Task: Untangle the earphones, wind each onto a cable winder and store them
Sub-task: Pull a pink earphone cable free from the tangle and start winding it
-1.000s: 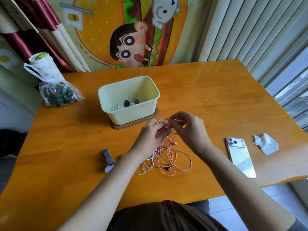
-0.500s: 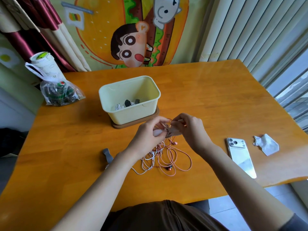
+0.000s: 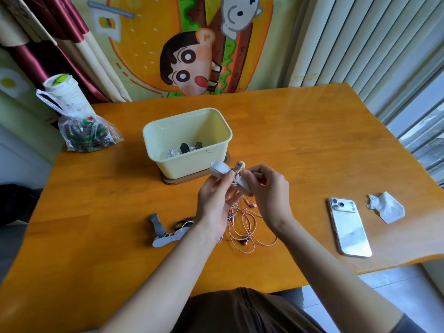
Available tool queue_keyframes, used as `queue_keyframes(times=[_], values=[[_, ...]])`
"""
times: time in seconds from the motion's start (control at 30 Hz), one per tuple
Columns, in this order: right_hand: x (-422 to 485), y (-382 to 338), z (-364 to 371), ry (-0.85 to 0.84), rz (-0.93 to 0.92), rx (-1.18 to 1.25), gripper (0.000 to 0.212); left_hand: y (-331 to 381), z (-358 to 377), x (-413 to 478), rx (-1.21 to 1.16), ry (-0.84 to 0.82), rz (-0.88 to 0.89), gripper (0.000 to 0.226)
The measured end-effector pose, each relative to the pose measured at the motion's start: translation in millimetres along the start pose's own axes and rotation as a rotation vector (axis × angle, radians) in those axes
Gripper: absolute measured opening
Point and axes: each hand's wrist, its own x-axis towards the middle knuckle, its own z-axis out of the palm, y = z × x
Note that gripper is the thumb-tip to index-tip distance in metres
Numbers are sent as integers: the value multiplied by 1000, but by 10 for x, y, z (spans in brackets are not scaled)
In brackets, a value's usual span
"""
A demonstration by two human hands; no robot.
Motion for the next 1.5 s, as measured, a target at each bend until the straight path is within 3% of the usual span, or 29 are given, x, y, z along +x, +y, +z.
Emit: queue_keyframes(times=[0.1, 0.2, 0.3, 0.37, 0.5, 0.7, 1.03, 1.2, 1.5], values=[[-41, 27, -17, -53, -23, -2, 8, -8, -11, 5, 62, 63, 8, 21], [-43, 43, -48, -66, -208, -175, 6, -15, -69, 45, 256, 160, 78, 18], [34, 9, -86, -105, -386, -271, 5, 6, -78, 13, 505, 119, 207, 30], [103, -33, -128, -143, -402, -284, 2, 20, -55, -22, 579, 71, 248, 34], [165, -87, -200, -188, -241, -165, 10, 62, -48, -36, 554, -11, 270, 14], [216, -89, -259, -254, -120, -130, 7, 129, -52, -76, 494, -78, 278, 27], [163, -88, -344, -233, -155, -145, 10, 141, -39, -69, 452, -168, 168, 20], [231, -128, -399, -315, -12, 102, 10, 222, -48, -95, 370, -286, 128, 25], [207, -146, -449, -303, -169, -43, 13, 241, 45, -140, 416, -206, 136, 26]])
